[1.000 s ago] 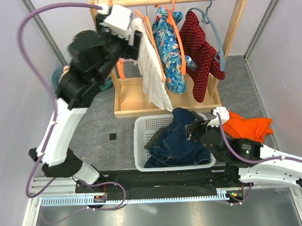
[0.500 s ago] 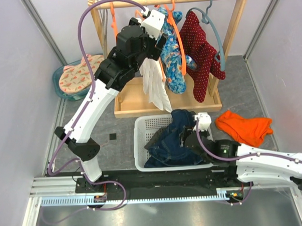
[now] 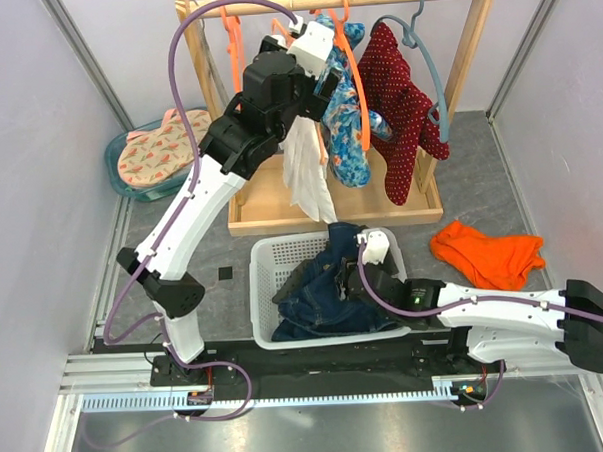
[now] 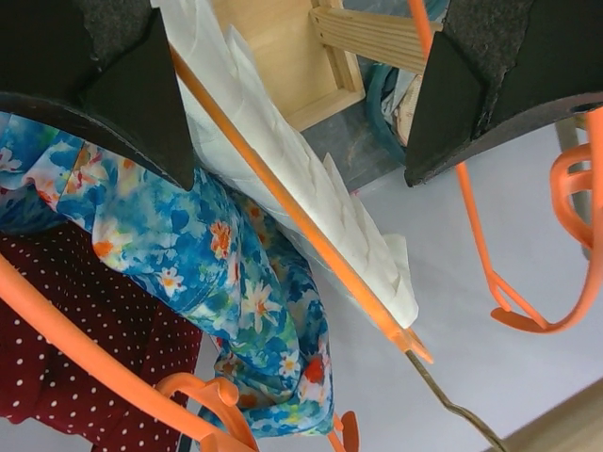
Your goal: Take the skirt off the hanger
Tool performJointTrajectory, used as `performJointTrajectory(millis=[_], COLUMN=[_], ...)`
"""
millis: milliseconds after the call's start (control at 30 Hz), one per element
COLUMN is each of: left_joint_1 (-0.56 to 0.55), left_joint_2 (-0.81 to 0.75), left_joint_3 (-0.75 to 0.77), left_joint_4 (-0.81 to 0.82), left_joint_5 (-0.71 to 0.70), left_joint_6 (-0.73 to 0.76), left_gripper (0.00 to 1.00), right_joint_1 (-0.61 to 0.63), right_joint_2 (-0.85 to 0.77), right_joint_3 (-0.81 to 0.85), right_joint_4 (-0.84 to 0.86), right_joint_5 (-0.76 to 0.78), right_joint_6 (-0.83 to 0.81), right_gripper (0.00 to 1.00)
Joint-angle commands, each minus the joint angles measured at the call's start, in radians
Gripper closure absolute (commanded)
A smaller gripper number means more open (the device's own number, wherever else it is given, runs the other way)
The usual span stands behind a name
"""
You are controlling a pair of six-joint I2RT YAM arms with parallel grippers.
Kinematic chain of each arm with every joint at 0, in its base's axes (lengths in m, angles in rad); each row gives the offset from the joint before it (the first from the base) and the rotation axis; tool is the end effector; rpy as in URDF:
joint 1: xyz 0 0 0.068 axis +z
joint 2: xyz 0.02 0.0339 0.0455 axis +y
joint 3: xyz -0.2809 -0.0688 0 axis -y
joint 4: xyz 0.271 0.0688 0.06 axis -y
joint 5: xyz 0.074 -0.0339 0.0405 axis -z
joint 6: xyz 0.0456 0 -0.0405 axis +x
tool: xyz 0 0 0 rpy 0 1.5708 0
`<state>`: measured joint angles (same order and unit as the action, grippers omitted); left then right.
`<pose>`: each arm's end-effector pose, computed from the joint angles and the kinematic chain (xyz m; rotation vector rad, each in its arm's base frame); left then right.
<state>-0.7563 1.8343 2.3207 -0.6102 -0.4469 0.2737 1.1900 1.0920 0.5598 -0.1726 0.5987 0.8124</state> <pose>0.3182 -0.2731 0.5502 0.5243 1.5986 0.0158 0.1129 0.2129 0.2047 -0.1024 2.1720 0.4797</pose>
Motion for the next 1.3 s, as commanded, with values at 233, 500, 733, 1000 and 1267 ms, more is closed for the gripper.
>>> performJointTrajectory(millis=[233,500,733,1000,1267], left_joint_1=[0.005,0.018,0.049,0.060,0.078], left_joint_2=[0.039,0.006,0.000,-0.010,-0.004], left_joint_3=[-0.007,-0.044,-0.067,-0.009,-0.038], left_joint_4=[0.040,0.040,0.040,0.040,0.041], left_joint_5=[-0.061,-0.067,-0.058,-0.032,-0.009], left_joint_6=[-0.005,0.015,0.015,0.015,0.018], left_gripper=[0.46,0.70,0.98,0.98,0.51], right_joint_1=[-0.055,-0.064,-0.066,-0.066,-0.066], right_joint_2=[-0.078,-0.147,-0.172,-0.199,-0.199], right_joint_3=[-0.100,-0.101,-0.063,-0.008,0.006], right_joint_4=[-0.053,-0.094,-0.117,-0.154,-0.156], right_joint_5=[-0.070,-0.047,-0.037,-0.016,-0.017], right_joint_6=[0.053,0.054,0.042,0.016,0.014], right_gripper=[0.48,0.47,0.48,0.49,0.48])
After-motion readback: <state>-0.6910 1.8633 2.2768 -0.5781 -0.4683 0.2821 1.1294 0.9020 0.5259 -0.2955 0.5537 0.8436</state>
